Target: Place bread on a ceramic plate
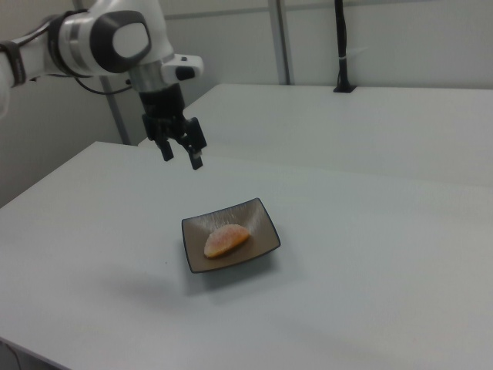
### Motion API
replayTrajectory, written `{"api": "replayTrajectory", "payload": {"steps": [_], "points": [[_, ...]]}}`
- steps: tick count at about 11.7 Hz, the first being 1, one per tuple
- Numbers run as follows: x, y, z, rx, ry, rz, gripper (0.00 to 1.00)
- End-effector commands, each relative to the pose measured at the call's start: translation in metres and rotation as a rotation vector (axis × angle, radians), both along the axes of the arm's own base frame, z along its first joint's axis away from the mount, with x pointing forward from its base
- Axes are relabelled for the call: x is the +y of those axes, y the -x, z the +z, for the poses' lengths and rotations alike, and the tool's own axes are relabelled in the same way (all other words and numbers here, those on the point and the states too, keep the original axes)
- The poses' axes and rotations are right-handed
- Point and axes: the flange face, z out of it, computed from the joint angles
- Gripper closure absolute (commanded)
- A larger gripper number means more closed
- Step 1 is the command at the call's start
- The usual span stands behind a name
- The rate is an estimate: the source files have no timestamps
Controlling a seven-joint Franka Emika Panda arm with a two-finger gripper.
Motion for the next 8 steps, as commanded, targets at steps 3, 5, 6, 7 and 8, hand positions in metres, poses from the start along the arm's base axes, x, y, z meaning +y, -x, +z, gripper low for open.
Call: {"api": "replayTrajectory", "payload": {"steps": [3, 5, 6, 7, 8], "points": [[0.0142, 0.0074, 0.0120, -0.051, 0.015, 0.061, 0.00], [0.0133, 0.0069, 0.0098, -0.046, 0.017, 0.082, 0.00], [0.0133, 0.0080, 0.0101, -0.042, 0.016, 0.081, 0.00], [0.0125, 0.0076, 0.0104, -0.045, 0.016, 0.082, 0.00], [0.0134, 0.0071, 0.0097, -0.045, 0.016, 0.083, 0.00]]}}
